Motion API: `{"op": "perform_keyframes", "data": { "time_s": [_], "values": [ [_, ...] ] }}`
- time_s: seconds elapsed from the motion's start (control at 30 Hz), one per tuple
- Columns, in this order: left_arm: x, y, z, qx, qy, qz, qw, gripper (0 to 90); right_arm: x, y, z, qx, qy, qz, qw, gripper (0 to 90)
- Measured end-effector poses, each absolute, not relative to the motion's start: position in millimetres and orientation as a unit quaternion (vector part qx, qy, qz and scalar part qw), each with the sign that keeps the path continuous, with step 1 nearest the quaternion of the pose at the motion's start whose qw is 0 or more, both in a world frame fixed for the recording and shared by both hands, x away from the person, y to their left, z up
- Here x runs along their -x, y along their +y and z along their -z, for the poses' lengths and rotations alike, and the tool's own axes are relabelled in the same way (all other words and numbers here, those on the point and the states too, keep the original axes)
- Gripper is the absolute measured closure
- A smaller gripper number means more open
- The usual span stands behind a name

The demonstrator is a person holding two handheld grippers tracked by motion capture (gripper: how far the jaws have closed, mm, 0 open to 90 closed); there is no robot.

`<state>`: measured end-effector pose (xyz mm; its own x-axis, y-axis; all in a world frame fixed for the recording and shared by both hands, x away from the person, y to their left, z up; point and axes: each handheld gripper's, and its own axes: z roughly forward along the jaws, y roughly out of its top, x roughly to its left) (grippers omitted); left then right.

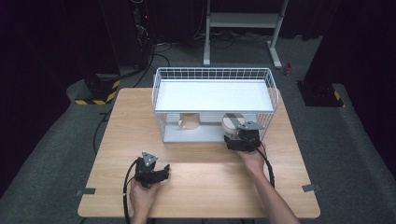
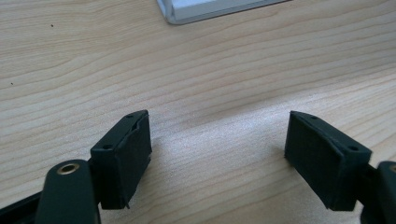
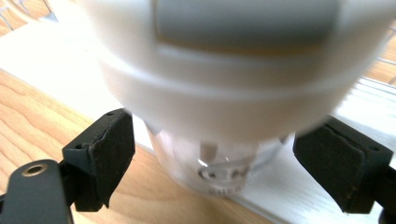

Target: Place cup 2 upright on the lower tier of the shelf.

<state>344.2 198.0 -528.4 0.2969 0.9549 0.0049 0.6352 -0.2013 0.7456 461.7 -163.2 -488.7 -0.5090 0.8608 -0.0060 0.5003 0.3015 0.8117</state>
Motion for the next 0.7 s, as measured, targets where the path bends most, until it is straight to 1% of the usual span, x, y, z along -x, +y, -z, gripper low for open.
{"op": "perform_keyframes", "data": {
  "time_s": [0.13,0.17,0.23,0.7],
  "values": [
    [-344.2,198.0,528.4,-0.736,0.54,-0.243,0.328,22.8,-458.7,-167.6,491.6,-0.455,0.766,-0.398,0.217,17.4],
    [-344.2,197.9,528.4,-0.736,0.54,-0.244,0.328,22.8,-456.1,-166.9,492.4,-0.452,0.766,-0.399,0.223,21.1],
    [-344.2,198.0,528.4,-0.736,0.54,-0.244,0.328,22.8,-453.4,-165.5,492.0,-0.449,0.767,-0.397,0.23,24.4],
    [-344.2,197.9,528.4,-0.736,0.541,-0.244,0.328,22.8,-456.3,-160.6,493.6,-0.473,0.754,-0.389,0.239,27.8]
  ]
}}
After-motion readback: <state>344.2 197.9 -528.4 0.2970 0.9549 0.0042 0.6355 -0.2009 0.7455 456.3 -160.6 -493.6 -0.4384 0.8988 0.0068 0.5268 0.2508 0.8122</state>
